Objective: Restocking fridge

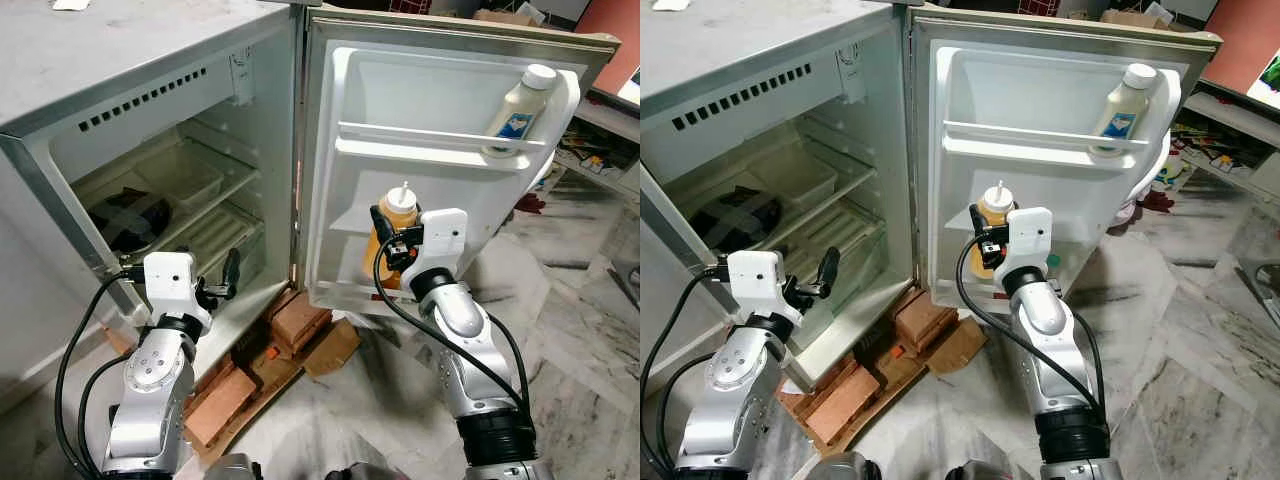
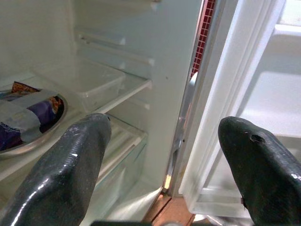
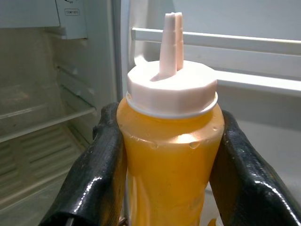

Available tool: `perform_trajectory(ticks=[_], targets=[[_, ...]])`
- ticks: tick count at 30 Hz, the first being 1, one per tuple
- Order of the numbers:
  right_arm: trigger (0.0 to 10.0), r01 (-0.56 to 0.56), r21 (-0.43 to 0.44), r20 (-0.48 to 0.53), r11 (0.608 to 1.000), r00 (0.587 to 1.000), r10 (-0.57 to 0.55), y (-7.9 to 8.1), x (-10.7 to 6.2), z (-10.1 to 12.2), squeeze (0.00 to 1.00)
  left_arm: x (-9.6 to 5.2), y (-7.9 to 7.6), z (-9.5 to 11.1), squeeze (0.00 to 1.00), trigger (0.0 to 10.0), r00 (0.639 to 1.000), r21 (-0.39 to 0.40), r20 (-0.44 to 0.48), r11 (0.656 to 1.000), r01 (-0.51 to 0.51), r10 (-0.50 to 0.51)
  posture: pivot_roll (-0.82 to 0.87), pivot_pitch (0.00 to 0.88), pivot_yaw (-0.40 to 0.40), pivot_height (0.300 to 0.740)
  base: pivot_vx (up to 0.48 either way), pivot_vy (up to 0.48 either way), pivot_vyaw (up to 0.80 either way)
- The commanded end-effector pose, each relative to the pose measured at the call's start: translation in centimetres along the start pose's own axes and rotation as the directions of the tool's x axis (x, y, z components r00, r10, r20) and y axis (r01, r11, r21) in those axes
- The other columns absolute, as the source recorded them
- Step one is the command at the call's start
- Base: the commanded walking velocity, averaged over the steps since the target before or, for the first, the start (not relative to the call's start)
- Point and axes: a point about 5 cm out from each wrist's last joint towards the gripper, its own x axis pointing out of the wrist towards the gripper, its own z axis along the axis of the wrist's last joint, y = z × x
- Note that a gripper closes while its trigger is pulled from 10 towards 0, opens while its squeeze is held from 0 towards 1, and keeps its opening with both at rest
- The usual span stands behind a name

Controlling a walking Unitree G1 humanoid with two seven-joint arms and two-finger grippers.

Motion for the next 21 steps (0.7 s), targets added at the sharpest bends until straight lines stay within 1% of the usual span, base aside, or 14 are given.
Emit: perform_trajectory(ticks=[1, 3, 10, 18, 21], targets=[[10.0, -0.006, -0.005, 0.017, 1.0, 1.0, 0.006, -0.07, 0.26, 0.32, 0.0, 0.16, -0.11, 0.27, 0.0, 10.0, 1.0, 0.002, 0.01, 1.0, -0.006, 0.006, 0.11, 0.044, -0.096, 0.708, 0.0, 0.0, 0.0], [10.0, -0.007, -0.008, 0.017, 1.0, 1.0, 0.007, -0.1, 0.29, 0.32, 0.0, 0.18, -0.09, 0.28, 0.0, 10.0, 1.0, 0.003, 0.012, 1.0, -0.011, 0.01, 0.11, 0.043, -0.096, 0.693, 0.0, 0.0, 0.0], [10.0, -0.006, -0.016, 0.016, 1.0, 1.0, 0.006, -0.28, 0.18, 0.23, 0.0, 0.13, 0.08, 0.28, 0.0, 10.0, 1.0, 0.01, 0.013, 1.0, -0.013, 0.012, 0.11, 0.046, -0.095, 0.693, 0.0, 0.0, 0.0], [10.0, -0.018, -0.015, 0.013, 1.0, 1.0, 0.018, 0.12, 0.17, 0.08, 0.0, 0.23, -0.09, 0.32, 0.0, 10.0, 1.0, 0.013, 0.011, 1.0, 0.0, 0.0, 0.11, 0.045, -0.092, 0.693, 0.0, 0.0, 0.0], [10.0, -0.019, -0.015, 0.011, 1.0, 1.0, 0.019, 0.05, 0.17, -0.01, 0.0, 0.18, -0.27, 0.34, 0.0, 10.0, 1.0, 0.011, 0.011, 1.0, 0.005, -0.005, 0.11, 0.046, -0.093, 0.668, 0.0, 0.0, 0.0]])
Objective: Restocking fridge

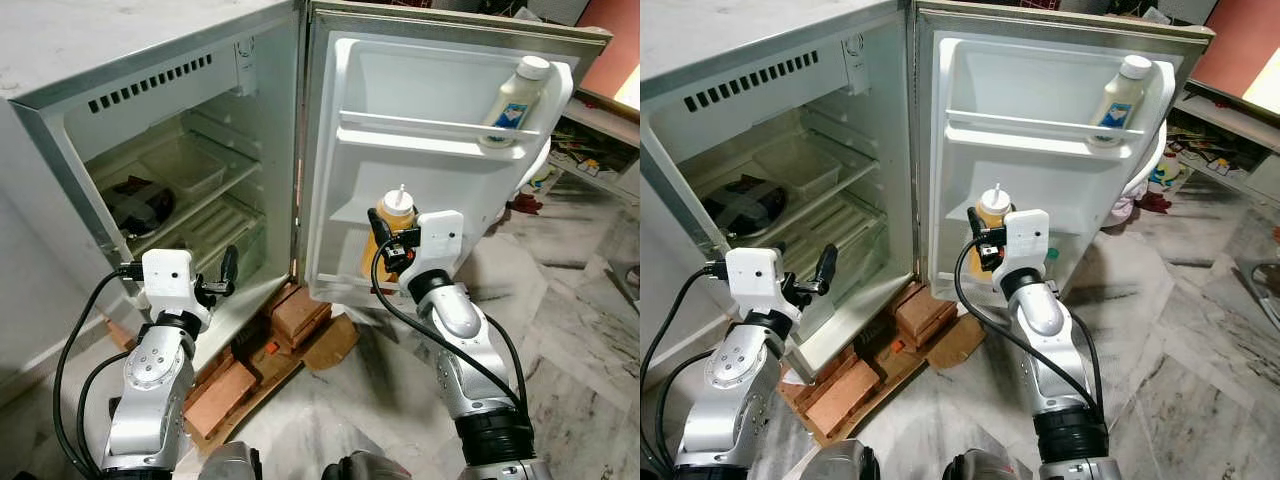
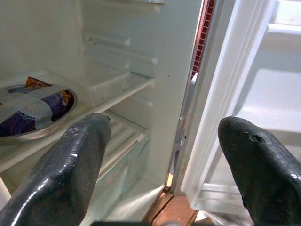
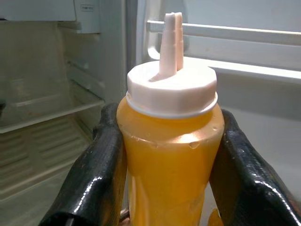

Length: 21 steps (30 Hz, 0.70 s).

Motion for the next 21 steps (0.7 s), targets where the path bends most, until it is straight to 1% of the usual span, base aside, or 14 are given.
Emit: perform_trajectory(ticks=[1, 5, 11, 13, 21], targets=[[10.0, 0.002, -0.01, 0.014, 1.0, 1.0, -0.001, -0.14, 0.14, 0.27, 0.0, -0.02, -0.26, 0.14, 0.0, 10.0, 1.0, 0.005, 0.002, 1.0, 0.013, -0.013, 0.11, 0.046, -0.093, 0.658, 0.0, 0.0, 0.0], [10.0, 0.001, -0.015, 0.022, 1.0, 1.0, 0.0, -0.09, 0.14, 0.38, 0.0, -0.1, -0.31, 0.16, 0.0, 10.0, 1.0, 0.002, 0.005, 1.0, 0.016, -0.016, 0.11, 0.046, -0.092, 0.636, 0.0, 0.0, 0.0], [10.0, -0.001, -0.019, 0.019, 1.0, 1.0, 0.001, -0.03, 0.08, 0.24, 0.0, -0.07, -0.44, 0.37, 0.0, 10.0, 0.999, -0.007, 0.029, 1.0, 0.027, -0.027, 0.11, 0.042, -0.091, 0.636, 0.0, 0.0, 0.0], [10.0, -0.001, -0.02, 0.019, 1.0, 1.0, 0.002, -0.02, 0.16, 0.26, 0.0, 0.0, -0.47, 0.44, 0.0, 10.0, 0.999, -0.008, 0.031, 0.999, 0.031, -0.031, 0.11, 0.054, -0.095, 0.636, 0.251, 0.0, 0.0], [10.0, -0.005, -0.026, 0.019, 1.0, 1.0, 0.005, 0.04, 0.44, 0.26, 0.0, 0.05, -0.53, 0.41, 0.0, 10.0, 0.999, -0.009, 0.036, 0.999, 0.031, -0.031, 0.11, 0.052, -0.1, 0.636, 0.287, 0.0, 0.0]])
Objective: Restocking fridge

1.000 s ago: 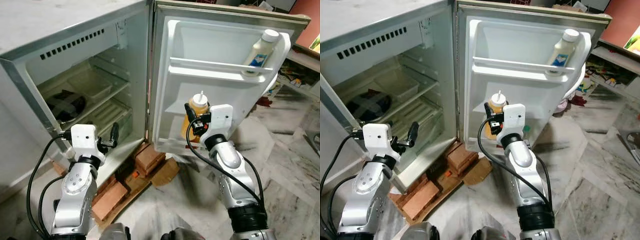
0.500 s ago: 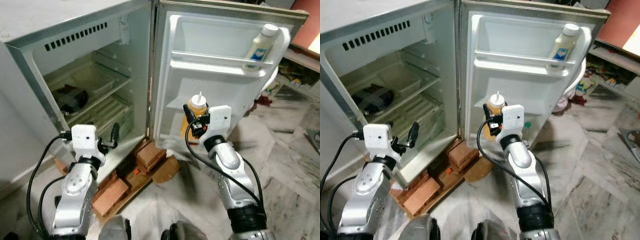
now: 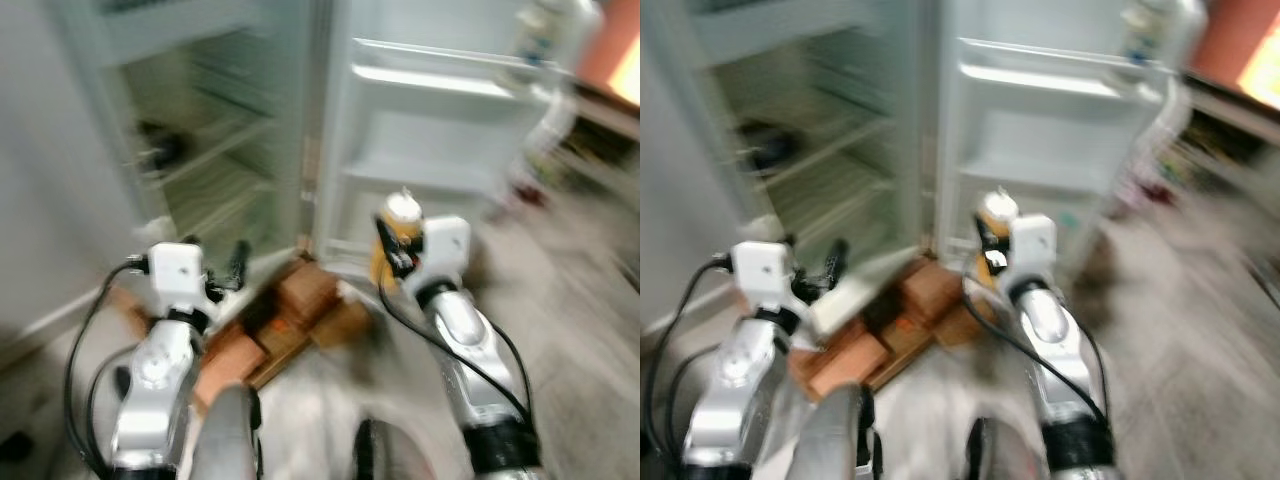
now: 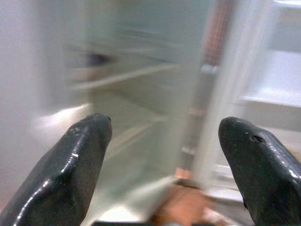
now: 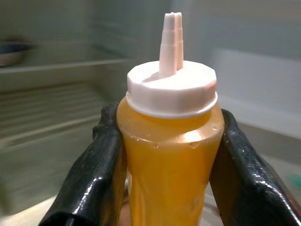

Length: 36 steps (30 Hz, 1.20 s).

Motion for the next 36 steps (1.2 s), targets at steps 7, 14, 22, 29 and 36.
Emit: perform_trajectory(ticks=[7, 14, 22, 29, 36], targets=[[10.0, 0.001, -0.004, 0.001, 1.0, 1.0, -0.001, 0.26, -0.06, -0.19, 0.0, -0.17, -0.15, -0.77, 0.0, 10.0, 0.999, -0.01, -0.036, 1.0, 0.009, -0.01, 0.11, 0.053, -0.096, 0.636, 0.346, 0.0, 0.0], [10.0, 0.003, -0.013, 0.008, 1.0, 1.0, -0.003, 0.27, -0.07, -0.13, 0.0, -0.09, -0.29, -0.85, 0.0, 10.0, 0.999, -0.011, -0.037, 1.0, 0.027, -0.027, 0.1, 0.052, -0.093, 0.636, 0.357, 0.0, 0.0], [10.0, 0.009, -0.019, 0.012, 1.0, 1.0, -0.009, 0.21, 0.0, -0.08, 0.0, -0.03, -0.32, -0.9, 0.0, 10.0, 0.999, -0.011, -0.04, 0.999, 0.032, -0.033, 0.11, 0.05, -0.093, 0.636, 0.366, 0.0, 0.0], [10.0, 0.009, -0.02, 0.011, 1.0, 1.0, -0.008, 0.44, 0.05, -0.16, 0.0, 0.01, -0.48, -0.96, 0.0, 10.0, 0.998, -0.002, -0.043, 0.999, 0.043, -0.043, 0.11, 0.044, -0.094, 0.636, 0.385, 0.0, 0.0], [10.0, 0.019, -0.02, 0.006, 1.0, 1.0, -0.019, 0.31, 0.05, -0.27, 0.0, 0.02, -0.52, -1.05, 0.0, 10.0, 0.998, -0.008, -0.051, 0.999, 0.04, -0.04, 0.11, 0.043, -0.093, 0.636, 0.128, 0.0, 0.0]])
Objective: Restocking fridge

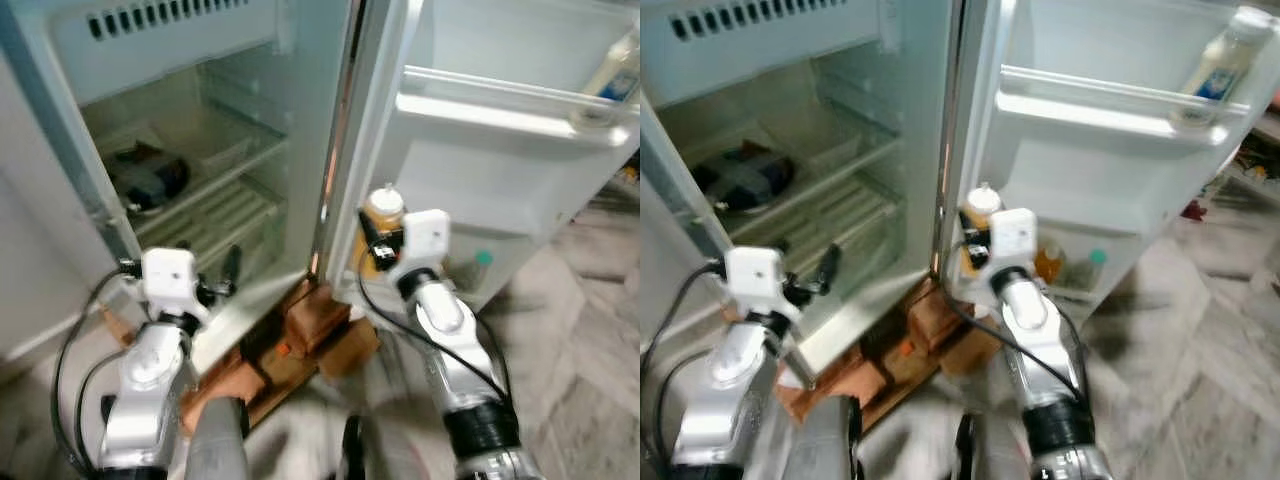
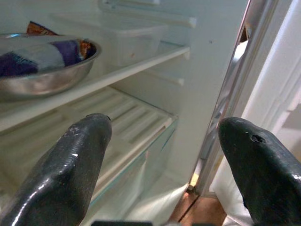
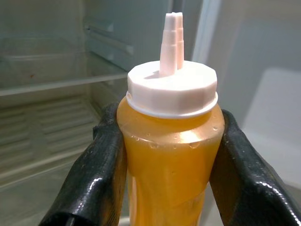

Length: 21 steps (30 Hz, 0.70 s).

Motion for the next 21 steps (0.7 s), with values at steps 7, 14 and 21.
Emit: perform_trajectory(ticks=[7, 14, 21], targets=[[10.0, 0.056, -0.014, 0.013, 0.998, 0.998, -0.056, -1.4, -0.1, 0.3, 0.0, 0.1, -0.9, 0.0, 0.0, 10.0, 0.999, -0.007, 0.004, 0.999, 0.039, -0.039, 0.11, 0.04, -0.086, 0.636, 0.0, -0.306, 0.0], [10.0, 0.129, -0.021, 0.028, 0.991, 0.991, -0.129, -2.4, -0.4, 0.1, 0.0, 0.1, -0.5, -0.4, 0.0, 10.0, 0.998, 0.034, -0.026, 0.998, 0.055, -0.054, 0.13, 0.029, -0.013, 0.636, 0.0, -0.113, 0.0], [10.0, 0.207, -0.053, 0.041, 0.977, 0.978, -0.205, -3.6, -1.2, 0.2, 0.0, 0.6, 0.6, -0.3, 0.0, 10.0, 0.996, 0.098, -0.043, 0.992, 0.084, -0.08, 0.1, 0.038, 0.028, 0.636, 0.0, 0.0, 0.0]])
